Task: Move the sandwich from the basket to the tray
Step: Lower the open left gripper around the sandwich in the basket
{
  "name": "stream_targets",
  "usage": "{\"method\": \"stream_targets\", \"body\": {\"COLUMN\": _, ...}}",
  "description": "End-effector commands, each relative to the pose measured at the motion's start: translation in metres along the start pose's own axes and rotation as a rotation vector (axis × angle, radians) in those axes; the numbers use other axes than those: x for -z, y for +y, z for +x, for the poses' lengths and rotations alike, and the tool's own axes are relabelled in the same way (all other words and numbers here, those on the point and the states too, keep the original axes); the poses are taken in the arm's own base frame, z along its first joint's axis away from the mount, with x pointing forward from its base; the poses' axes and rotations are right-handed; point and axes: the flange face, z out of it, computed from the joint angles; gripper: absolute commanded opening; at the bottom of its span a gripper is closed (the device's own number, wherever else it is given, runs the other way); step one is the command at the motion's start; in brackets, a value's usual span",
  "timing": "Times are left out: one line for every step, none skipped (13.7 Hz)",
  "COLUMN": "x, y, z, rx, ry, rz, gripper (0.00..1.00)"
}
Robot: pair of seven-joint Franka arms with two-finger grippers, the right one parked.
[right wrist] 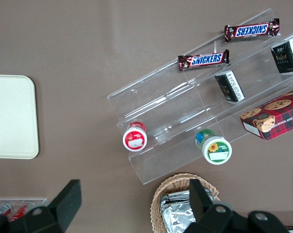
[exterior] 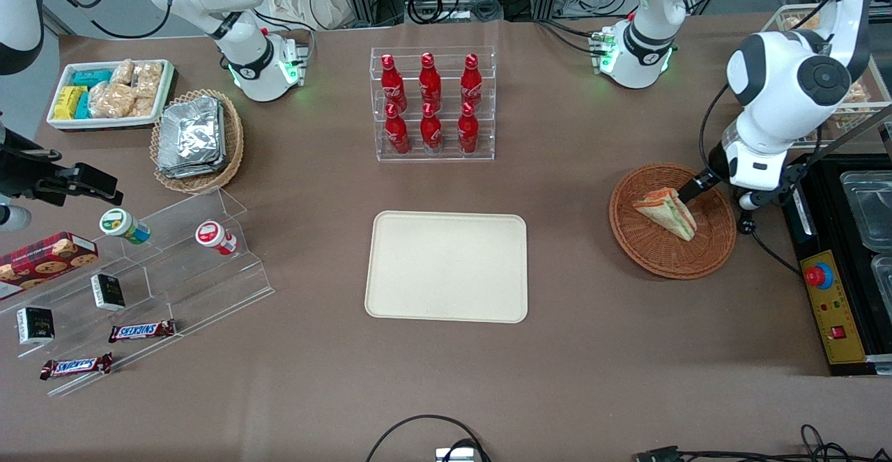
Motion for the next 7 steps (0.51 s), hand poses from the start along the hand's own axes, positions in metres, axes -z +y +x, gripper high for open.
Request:
{"method": "stream_targets", "body": {"x": -0.020, "y": 0.003, "z": 0.001, "rx": 0.064, "ry": 0.018, "rz": -0.004, "gripper": 1.00}}
{"method": "stream_targets", "body": {"x": -0.026, "y": 0.004, "z": -0.001, "rx": 0.072, "ry": 0.017, "rz": -0.004, "gripper": 1.00}}
{"method": "stream_targets", "body": {"x": -0.031, "y": 0.004, "z": -0.002, "rx": 0.075, "ry": 0.020, "rz": -0.007, "gripper": 1.00}}
{"method": "stream_targets", "body": {"x": -0.037, "y": 0.003, "z": -0.003, "rx": 0.094, "ry": 0.023, "rz": -0.011, "gripper": 1.00}}
{"method": "stream_targets", "body": {"x": -0.045, "y": 0.005, "z": -0.004, "rx": 0.114, "ry": 0.022, "rz": -0.013, "gripper": 1.00}}
{"method": "stream_targets", "body": {"x": -0.051, "y": 0.009, "z": -0.006, "rx": 0.128, "ry": 0.022, "rz": -0.016, "gripper": 1.00}}
{"method": "stream_targets", "body": {"x": -0.056, "y": 0.015, "z": -0.010, "rx": 0.124, "ry": 0.019, "rz": -0.017, "gripper": 1.00}}
